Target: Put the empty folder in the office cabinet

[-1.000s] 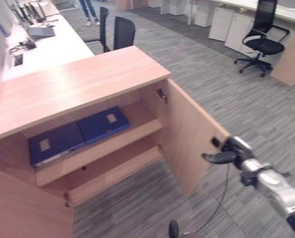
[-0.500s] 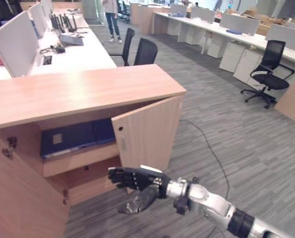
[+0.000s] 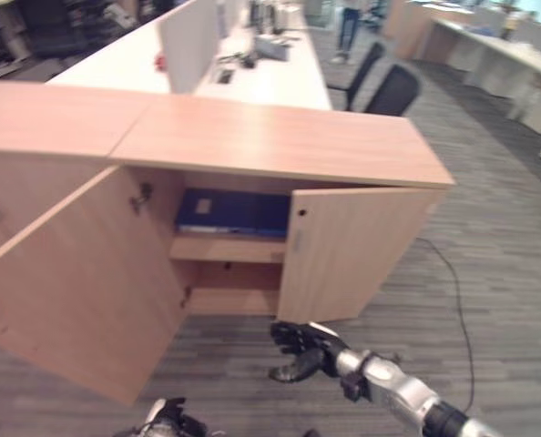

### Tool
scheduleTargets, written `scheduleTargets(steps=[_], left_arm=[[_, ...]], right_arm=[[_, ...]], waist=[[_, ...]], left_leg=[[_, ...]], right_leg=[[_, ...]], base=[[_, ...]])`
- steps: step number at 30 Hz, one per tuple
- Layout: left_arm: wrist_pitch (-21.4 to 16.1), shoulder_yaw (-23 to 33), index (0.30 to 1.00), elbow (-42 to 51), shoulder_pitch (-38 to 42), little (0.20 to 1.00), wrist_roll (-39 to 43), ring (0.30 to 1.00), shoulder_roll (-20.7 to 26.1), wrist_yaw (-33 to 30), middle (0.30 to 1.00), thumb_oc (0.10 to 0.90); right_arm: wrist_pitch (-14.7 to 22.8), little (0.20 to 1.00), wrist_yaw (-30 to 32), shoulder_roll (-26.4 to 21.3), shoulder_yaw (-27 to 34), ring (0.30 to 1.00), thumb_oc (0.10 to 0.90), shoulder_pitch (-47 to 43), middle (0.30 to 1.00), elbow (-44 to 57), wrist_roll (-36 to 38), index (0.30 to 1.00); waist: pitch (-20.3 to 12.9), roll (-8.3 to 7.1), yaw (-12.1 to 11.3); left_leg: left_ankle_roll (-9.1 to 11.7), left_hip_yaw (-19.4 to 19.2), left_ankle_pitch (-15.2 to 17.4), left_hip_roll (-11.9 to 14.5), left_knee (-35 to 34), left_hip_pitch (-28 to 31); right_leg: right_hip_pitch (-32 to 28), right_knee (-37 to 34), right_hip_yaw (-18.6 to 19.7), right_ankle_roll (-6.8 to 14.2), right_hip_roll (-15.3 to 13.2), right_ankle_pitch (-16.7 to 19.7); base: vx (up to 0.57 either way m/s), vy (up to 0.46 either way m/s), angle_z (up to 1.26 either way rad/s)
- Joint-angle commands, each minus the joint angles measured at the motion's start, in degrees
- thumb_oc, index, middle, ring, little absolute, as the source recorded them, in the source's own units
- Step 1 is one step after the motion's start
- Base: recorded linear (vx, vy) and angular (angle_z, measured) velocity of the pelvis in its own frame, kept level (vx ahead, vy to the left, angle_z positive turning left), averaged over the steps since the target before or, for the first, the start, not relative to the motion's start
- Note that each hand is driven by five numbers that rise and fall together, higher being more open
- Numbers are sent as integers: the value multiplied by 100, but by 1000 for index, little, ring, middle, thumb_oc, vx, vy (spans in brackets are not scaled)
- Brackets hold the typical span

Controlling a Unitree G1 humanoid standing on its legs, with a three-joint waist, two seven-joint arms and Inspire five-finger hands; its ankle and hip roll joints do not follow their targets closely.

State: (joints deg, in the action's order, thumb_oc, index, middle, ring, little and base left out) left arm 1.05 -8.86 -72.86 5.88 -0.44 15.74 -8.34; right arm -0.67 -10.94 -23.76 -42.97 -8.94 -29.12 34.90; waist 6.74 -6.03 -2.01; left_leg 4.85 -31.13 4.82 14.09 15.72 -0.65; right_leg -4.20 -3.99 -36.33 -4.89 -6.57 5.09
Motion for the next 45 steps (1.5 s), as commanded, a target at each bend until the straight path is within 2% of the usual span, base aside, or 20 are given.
scheduleTargets(steps=[1,3,4,5,6,7,9,10,11,13,14,17,18,20,21,22,26,32,37,45], left_arm=[[-65,-57,900,-137,57,900,63,900,-145,33,900,800],[-62,-52,900,-119,3,900,68,900,-162,40,900,800],[-104,-36,900,-102,-67,900,167,900,-201,75,900,800],[-104,-38,900,-101,-69,900,167,900,-199,75,900,800],[-130,-9,900,-92,-99,900,247,900,-228,63,900,800],[-179,8,900,-154,-153,900,382,900,-284,-11,900,800],[-174,32,900,-177,-157,900,453,900,-299,-38,900,800],[-184,86,900,-198,-145,900,576,900,-311,-62,900,800],[-217,343,900,-203,-150,900,1125,900,-329,-136,900,800],[-216,465,900,-164,-117,900,1432,900,-308,-101,900,800],[-237,552,900,-96,-54,900,1729,900,-317,-103,900,800],[-437,781,900,349,17,900,2690,900,-233,-43,900,800],[-435,779,900,352,14,900,2692,900,-232,-43,900,800],[-560,973,900,904,-18,900,3140,900,-80,20,900,800],[-584,989,900,1129,-37,900,3151,900,15,27,900,800],[-637,1058,900,1724,4,900,3145,900,281,16,900,800],[-699,1267,900,2558,247,900,3086,900,842,-102,900,800],[-706,960,900,3356,937,900,2176,900,1539,-70,900,800],[-671,421,900,3333,1673,900,1738,900,1981,196,900,800],[-688,-334,900,3345,2743,900,1635,900,2145,453,900,800]], right_arm=[[301,900,62,345,545,900,800,-283,900,31,-514,900],[253,900,112,403,674,900,800,-155,900,-192,-683,900],[199,900,260,535,930,900,800,96,900,-823,-869,900],[203,900,259,539,930,900,800,96,900,-828,-870,900],[162,900,392,642,1126,900,800,210,900,-1279,-985,900],[139,900,772,924,1584,900,800,237,900,-2375,-1299,900],[108,900,884,1064,1783,900,800,220,900,-2859,-1453,900],[67,900,1094,1179,2100,900,800,177,900,-3399,-1509,900],[-65,900,1581,1318,3091,900,800,105,900,-4637,-1428,900],[-119,900,1664,1284,3463,900,800,111,900,-4987,-1376,900],[-181,900,1687,1266,3918,900,800,220,900,-5280,-1024,900],[-193,900,1638,1152,4416,900,800,423,900,-5543,-637,900],[-192,900,1637,1152,4417,900,800,424,900,-5545,-636,900],[-234,900,1552,1069,4676,900,800,598,900,-5678,-505,900],[-240,900,1521,1034,4774,900,800,685,900,-5730,-469,900],[-249,900,1508,945,4932,900,800,810,900,-5732,-430,900],[-199,900,1444,869,5085,900,800,1017,900,-5565,-438,900],[-131,900,1325,713,5081,900,800,1186,900,-5399,-616,900],[-172,900,1194,592,5039,900,800,1203,900,-5494,-713,900],[-237,900,1031,512,4980,900,800,1185,900,-5636,-697,900]], waist=[[-129,169,-62],[-175,195,-65],[-252,276,-149],[-253,272,-142],[-280,325,-198],[-334,392,-262],[-345,424,-291],[-356,471,-329],[-385,614,-485],[-389,656,-537],[-405,715,-543],[-444,759,-408],[-448,757,-415],[-477,764,-321],[-513,758,-321],[-580,741,-310],[-682,688,-245],[-773,657,1],[-830,684,218],[-848,702,383]], left_leg=[[95,205,98,7,-167,72],[68,317,7,-177,-519,163],[-3,489,-107,-404,-1070,269],[-6,495,-117,-413,-1087,274],[-62,614,-159,-513,-1282,284],[-208,881,-301,-750,-1723,325],[-252,978,-335,-838,-1866,345],[-293,1072,-353,-922,-1953,352],[-391,1383,-360,-1115,-2039,314],[-422,1568,-358,-1201,-2046,277],[-447,1872,-349,-1330,-2072,229],[-489,2282,-259,-1531,-2072,197],[-491,2276,-258,-1533,-2072,195],[-511,2468,-222,-1616,-2072,234],[-519,2495,-196,-1642,-2072,260],[-526,2494,-180,-1679,-2072,260],[-488,2425,-189,-1649,-2072,242],[-451,2290,-146,-1605,-2072,274],[-427,2122,-103,-1560,-2072,330],[-423,1955,-48,-1512,-2072,431]], right_leg=[[-236,246,-152,543,-56,-1107],[-267,269,-252,602,-129,-1079],[-272,354,-472,692,-295,-1001],[-273,357,-479,696,-301,-1001],[-271,406,-578,740,-377,-960],[-266,531,-794,855,-577,-834],[-296,577,-863,883,-638,-814],[-315,631,-940,919,-712,-802],[-429,773,-1201,1024,-915,-751],[-486,851,-1330,1096,-1009,-738],[-515,995,-1312,1209,-1137,-691],[-384,1116,-465,1443,-1300,-479],[-376,1123,-457,1445,-1304,-480],[-334,1035,261,1475,-1258,-530],[-380,936,443,1477,-1218,-555],[-492,723,438,1513,-1179,-518],[-579,415,273,1590,-1075,-396],[-645,218,245,1642,-1019,-337],[-618,155,337,1667,-1006,-315],[-596,99,454,1690,-997,-297]], base=[[37,195,110],[37,213,126],[11,160,118],[17,217,107],[33,223,71],[46,281,68],[33,174,79],[71,237,99],[98,303,124],[76,201,149],[69,111,106],[71,112,97],[75,78,70],[98,53,47],[118,29,19],[77,12,28],[40,-24,6],[20,-19,-12],[9,-14,-16],[9,-14,-17]])
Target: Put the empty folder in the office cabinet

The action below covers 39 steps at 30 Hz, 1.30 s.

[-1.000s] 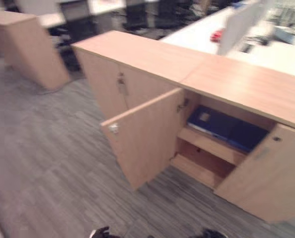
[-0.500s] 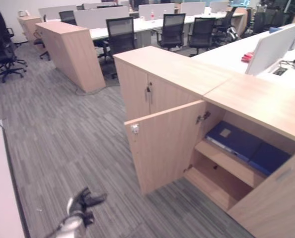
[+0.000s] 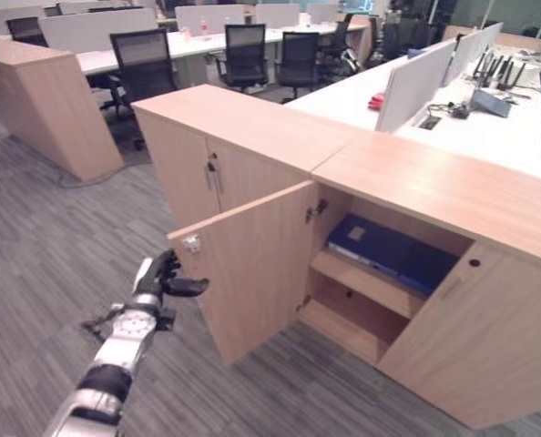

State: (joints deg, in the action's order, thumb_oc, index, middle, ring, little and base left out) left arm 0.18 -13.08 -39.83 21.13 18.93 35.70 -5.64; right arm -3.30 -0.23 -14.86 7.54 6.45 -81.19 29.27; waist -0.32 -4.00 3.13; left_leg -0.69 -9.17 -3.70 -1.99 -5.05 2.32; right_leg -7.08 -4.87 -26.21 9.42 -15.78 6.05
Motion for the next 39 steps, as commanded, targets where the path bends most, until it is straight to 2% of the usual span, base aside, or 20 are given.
scheduleTargets(steps=[1,7,13,15,16,17,19,20,21,23,24,25,26,29,32,34,39], left_arm=[[-593,-92,900,-65,1511,900,-411,900,159,199,900,800],[-570,-445,900,-696,2342,900,-484,900,136,178,900,800],[-599,-602,900,-642,2743,900,-328,900,-142,140,900,800],[-656,-671,900,153,2577,900,-222,900,-304,206,900,800],[-634,-663,900,195,2548,900,-224,900,-300,202,900,800],[-647,-693,900,775,2351,900,-151,900,-378,305,900,800],[-634,-893,900,1995,1804,900,-90,900,-496,698,900,800],[-611,-1153,900,3015,1297,900,84,900,-587,1232,900,800],[-578,-1138,900,3075,1251,900,88,900,-569,1239,900,800],[-415,-1656,900,4057,640,900,718,900,-845,1854,900,800],[-326,-1843,900,4318,442,900,975,900,-945,1997,900,800],[-129,-2258,900,4566,285,900,1316,900,-1164,2096,900,800],[-111,-2276,900,4582,290,900,1335,900,-1160,2087,900,800],[80,-2968,900,4930,661,900,1393,900,-1392,2284,900,800],[105,-3278,900,4985,988,900,1640,900,-1688,2227,900,800],[102,-3426,900,4950,1130,900,1762,900,-1850,2129,900,800],[134,-3629,900,5108,1202,900,2026,900,-1897,2091,900,800]], right_arm=[[24,900,-71,-385,-100,900,800,-350,900,-448,-118,900],[35,900,-122,-442,-157,900,800,-393,900,-425,-51,900],[51,900,-125,-437,-193,900,800,-442,900,-427,11,900],[63,900,-115,-397,-133,900,800,-469,900,-411,94,900],[63,900,-114,-398,-134,900,800,-461,900,-411,95,900],[71,900,-106,-378,-99,900,800,-469,900,-407,137,900],[60,900,-113,-314,-9,900,800,-479,900,-438,227,900],[29,900,-146,-231,66,900,800,-504,900,-514,251,900],[30,900,-149,-229,61,900,800,-491,900,-516,249,900],[-28,900,-194,-81,58,900,800,-586,900,-617,344,900],[-43,900,-208,-36,39,900,800,-646,900,-612,400,900],[-28,900,-177,54,-82,900,800,-797,900,-559,529,900],[-28,900,-167,60,-71,900,800,-790,900,-557,543,900],[-14,900,-137,192,-442,900,800,-977,900,-496,528,900],[17,900,-101,260,-719,900,800,-1071,900,-384,493,900],[44,900,-94,288,-887,900,800,-1126,900,-291,464,900],[108,900,-61,380,-1138,900,800,-1176,900,-237,384,900]], waist=[[-148,504,-79],[-130,503,51],[-98,493,97],[-64,489,66],[-70,490,65],[-54,485,37],[-18,471,-45],[27,452,-127],[15,448,-125],[66,434,-202],[90,431,-226],[146,435,-242],[143,432,-258],[209,440,-267],[251,430,-229],[282,437,-194],[321,445,-141]], left_leg=[[129,-274,812,102,5,161],[128,-385,841,116,5,240],[120,-412,851,119,5,268],[113,-386,844,121,5,260],[114,-386,844,121,5,262],[111,-365,842,119,5,256],[102,-307,833,115,5,238],[93,-274,842,107,5,236],[93,-275,844,105,5,240],[81,-237,858,97,5,246],[74,-216,858,96,5,246],[66,-186,836,104,5,223],[67,-183,836,106,5,223],[64,-142,818,120,5,193],[88,-148,795,156,5,179],[102,-177,772,189,5,170],[178,-299,731,339,5,179]], right_leg=[[-313,182,-526,265,-74,-388],[-274,177,-424,279,-73,-365],[-268,164,-391,281,-58,-363],[-268,179,-424,275,-63,-377],[-270,180,-425,275,-63,-378],[-276,183,-449,275,-64,-381],[-293,187,-505,271,-71,-381],[-315,186,-547,277,-74,-378],[-320,182,-547,278,-75,-377],[-354,180,-600,279,-77,-366],[-358,190,-607,277,-75,-357],[-339,219,-609,263,-65,-367],[-337,226,-610,261,-65,-373],[-322,221,-585,232,-31,-425],[-314,201,-567,203,9,-451],[-285,191,-545,175,42,-463],[-245,53,-420,106,179,-486]], base=[[9,-5,-5],[8,-1,-3],[0,-1,-1],[0,0,0],[0,0,0],[-4,-8,4],[-4,-13,5],[1,-9,5],[5,-12,5],[6,-26,31],[-21,-38,37],[-21,-25,19],[-45,-28,12],[-38,-39,-7],[-29,-59,-5],[-28,-49,-17],[-30,-74,-25]])
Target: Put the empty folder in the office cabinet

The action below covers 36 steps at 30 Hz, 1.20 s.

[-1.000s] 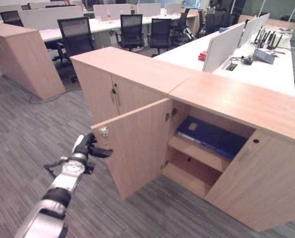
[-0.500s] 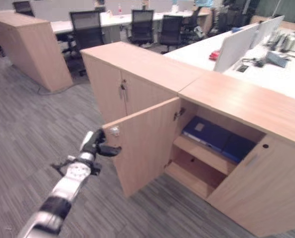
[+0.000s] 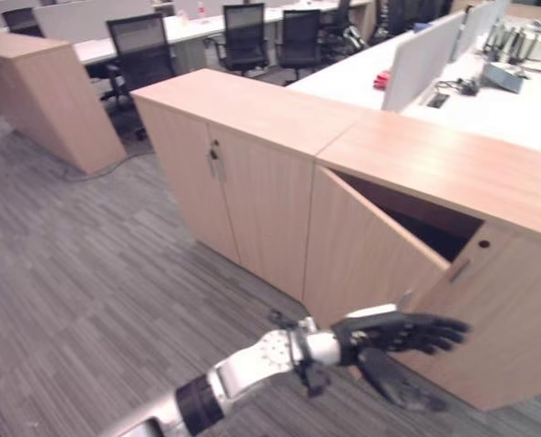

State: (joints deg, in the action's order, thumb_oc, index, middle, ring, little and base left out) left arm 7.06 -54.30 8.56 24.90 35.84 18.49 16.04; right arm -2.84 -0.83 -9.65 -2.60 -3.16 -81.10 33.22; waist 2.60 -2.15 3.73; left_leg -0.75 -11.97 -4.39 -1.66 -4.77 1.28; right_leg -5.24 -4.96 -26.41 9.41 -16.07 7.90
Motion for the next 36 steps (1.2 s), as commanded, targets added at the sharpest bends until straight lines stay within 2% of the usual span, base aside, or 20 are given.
scheduleTargets(steps=[1,5,12,17,18,19,20,23,26,28,29,31,32,33,34,35,36], left_arm=[[-555,493,900,268,825,900,336,900,-174,-78,900,800],[-562,381,900,31,875,900,269,900,-238,-131,900,800],[-660,637,900,-429,449,900,198,900,-94,-213,900,800],[-646,1127,900,-919,-400,900,479,900,286,7,900,800],[-648,1135,900,-918,-413,900,481,900,291,14,900,800],[-625,1332,900,-1138,-804,900,655,900,346,108,900,800],[-626,1333,900,-1138,-805,900,654,900,345,109,900,800],[-549,1767,900,-1693,-1529,900,1037,900,311,95,900,800],[-636,2032,900,-1735,-1836,900,827,900,418,71,900,800],[-671,2199,900,-1772,-2072,900,684,900,458,51,900,800],[-688,2442,900,-1995,-2332,900,560,900,386,6,900,800],[-696,2548,900,-2051,-2418,900,517,900,354,-36,900,800],[-793,2928,900,-1983,-2664,900,278,900,283,-306,900,800],[-886,3112,900,-1875,-2784,900,43,900,239,-423,900,800],[-882,3117,900,-1863,-2794,900,35,900,238,-427,900,800],[-1014,3280,900,-1869,-2878,900,-492,900,196,-480,900,800],[-1056,3325,900,-1952,-2876,900,-742,900,243,-481,900,800]], right_arm=[[63,900,0,-137,-127,900,800,-213,900,-244,-10,900],[69,900,3,-53,-275,900,800,-151,900,-291,-9,900],[105,900,31,-44,-321,900,800,-34,900,-358,-17,900],[135,900,-37,-172,-260,900,800,139,900,-444,-205,900],[137,900,-39,-172,-270,900,800,145,900,-446,-206,900],[170,900,-62,-183,-254,900,800,179,900,-460,-226,900],[170,900,-62,-184,-256,900,800,180,900,-459,-226,900],[229,900,-79,-184,-232,900,800,174,900,-417,-133,900],[260,900,-92,-225,-186,900,800,182,900,-418,-115,900],[272,900,-87,-257,-141,900,800,181,900,-451,-128,900],[282,900,-88,-283,-102,900,800,200,900,-475,-115,900],[281,900,-95,-293,-91,900,800,197,900,-484,-109,900],[268,900,-75,-333,-55,900,800,210,900,-510,-133,900],[260,900,-68,-346,-17,900,800,215,900,-516,-133,900],[260,900,-68,-347,-20,900,800,215,900,-517,-134,900],[257,900,-55,-356,3,900,800,230,900,-497,-141,900],[246,900,-51,-366,-20,900,800,206,900,-466,-160,900]], waist=[[30,259,-206],[57,265,-112],[57,287,14],[37,307,149],[29,309,148],[2,299,165],[0,300,165],[-6,271,188],[-7,258,164],[-3,233,140],[15,186,101],[31,170,80],[190,127,-146],[239,99,-247],[232,102,-223],[327,10,-352],[340,14,-355]], left_leg=[[188,-26,800,311,-23,285],[292,-198,745,513,-23,316],[430,-498,661,817,-23,426],[612,-777,503,1163,-23,553],[619,-786,502,1170,-23,556],[666,-872,451,1272,-23,598],[667,-874,451,1273,-23,599],[755,-1030,313,1492,21,636],[779,-1114,284,1619,83,674],[786,-1141,330,1732,321,622],[737,-1153,509,1835,819,504],[695,-1130,609,1874,1059,438],[537,-536,704,1804,1588,111],[465,-167,746,1687,1779,-90],[460,-140,763,1689,1816,-123],[293,421,809,1276,2030,-510],[262,596,920,1112,2079,-567]], right_leg=[[-429,58,-393,104,213,-670],[-332,14,-172,18,375,-774],[-186,-4,255,-106,643,-937],[-99,-4,600,-269,993,-1103],[-96,-4,609,-275,1000,-1105],[-82,-4,717,-328,1118,-1157],[-82,-4,719,-328,1119,-1157],[-31,-4,937,-456,1366,-1244],[-30,-4,1044,-526,1502,-1301],[-36,-4,1134,-592,1590,-1339],[-60,-4,1257,-669,1684,-1349],[-70,-4,1299,-694,1713,-1353],[-103,-4,1460,-776,1769,-1368],[-122,-4,1474,-801,1783,-1375],[-118,-4,1454,-800,1782,-1379],[-94,-4,1454,-835,1737,-1282],[-93,-4,1494,-817,1726,-1262]], base=[[-27,-86,-26],[-32,-90,-20],[-27,-97,-30],[-12,-128,-37],[5,-137,-20],[12,-94,-23],[10,-185,-42],[-10,-154,-33],[-11,-148,-21],[0,-146,-29],[11,-199,-24],[-21,-145,-36],[-71,-134,-48],[-72,-133,-54],[-116,-106,-47],[-95,-62,-27],[-104,-54,-15]])
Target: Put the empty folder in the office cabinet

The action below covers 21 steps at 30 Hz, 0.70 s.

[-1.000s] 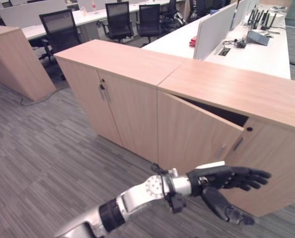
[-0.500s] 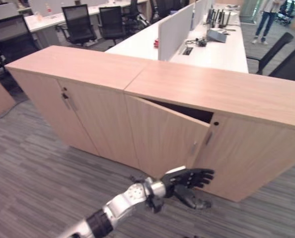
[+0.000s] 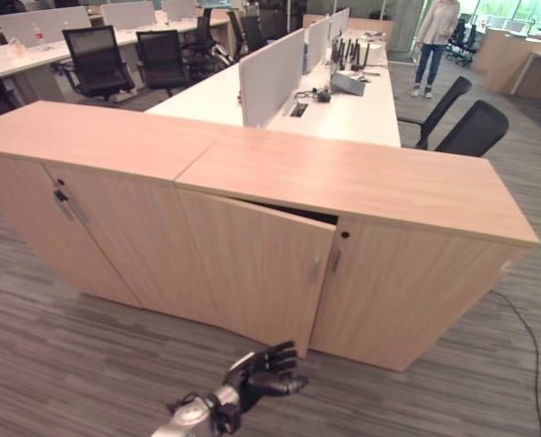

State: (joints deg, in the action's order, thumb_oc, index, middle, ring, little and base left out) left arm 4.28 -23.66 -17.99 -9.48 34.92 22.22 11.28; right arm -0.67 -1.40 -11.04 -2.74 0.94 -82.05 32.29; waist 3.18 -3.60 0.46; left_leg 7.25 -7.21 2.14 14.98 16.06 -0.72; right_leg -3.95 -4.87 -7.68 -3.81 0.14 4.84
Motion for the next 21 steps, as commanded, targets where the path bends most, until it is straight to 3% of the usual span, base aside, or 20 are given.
scheduleTargets(steps=[1,2,3,5,10,12,16,17,21], left_arm=[[-792,292,900,613,570,900,-834,900,-107,-46,900,800],[-784,357,900,511,575,900,-889,900,-101,-74,900,800],[-785,359,900,509,579,900,-889,900,-100,-74,900,800],[-683,567,900,-57,492,900,-606,900,-194,-37,900,800],[-610,631,900,-973,521,900,-666,900,-315,8,900,800],[-557,576,900,-2682,734,900,-1033,900,-591,55,900,800],[-551,610,900,-3630,851,900,-1195,900,-801,36,900,800],[-466,917,900,-4793,1007,900,-1194,900,-1038,41,900,800],[-495,1456,900,-5850,1182,900,-1536,900,-1129,-161,900,800]], right_arm=[[18,900,-14,-241,-25,900,800,-209,900,-355,-91,900],[3,900,-27,-258,-72,900,800,-224,900,-327,-131,900],[2,900,-27,-256,-71,900,800,-227,900,-327,-131,900],[-59,900,-85,-335,-128,900,800,-267,900,-320,-319,900],[-116,900,-161,-419,-96,900,800,-296,900,-334,-559,900],[-151,900,-223,-440,-175,900,800,-302,900,-339,-881,900],[-141,900,-225,-440,-207,900,800,-266,900,-329,-927,900],[-160,900,-288,-399,-236,900,800,-207,900,-308,-879,900],[-134,900,-306,-277,-288,900,800,-157,900,-252,-818,900]], waist=[[321,166,-72],[344,203,-95],[330,193,-82],[284,359,-60],[91,505,28],[-102,653,163],[-171,687,223],[-248,673,249],[-305,599,238]], left_leg=[[-571,325,357,-748,139,-488],[-591,520,436,-952,208,-581],[-595,529,410,-967,195,-603],[-614,683,511,-1167,-151,-310],[-614,609,336,-1280,-949,145],[-588,487,25,-1265,-1941,542],[-569,495,-40,-1282,-2106,587],[-550,498,-17,-1307,-2106,572],[-551,518,-1,-1331,-2106,600]], right_leg=[[-242,-13,-337,508,95,-932],[-240,-13,-275,520,91,-896],[-218,-13,-287,522,79,-890],[-296,-13,-130,560,127,-862],[-287,-13,-111,623,30,-843],[-217,-13,-159,684,-53,-852],[-203,-13,-206,697,-79,-870],[-215,-13,-252,703,-112,-878],[-264,-13,-258,710,-147,-887]], base=[[-15,34,-2],[-22,32,-21],[-5,45,-24],[72,123,-33],[74,145,-59],[88,173,-17],[38,74,6],[55,55,4],[59,35,11]])
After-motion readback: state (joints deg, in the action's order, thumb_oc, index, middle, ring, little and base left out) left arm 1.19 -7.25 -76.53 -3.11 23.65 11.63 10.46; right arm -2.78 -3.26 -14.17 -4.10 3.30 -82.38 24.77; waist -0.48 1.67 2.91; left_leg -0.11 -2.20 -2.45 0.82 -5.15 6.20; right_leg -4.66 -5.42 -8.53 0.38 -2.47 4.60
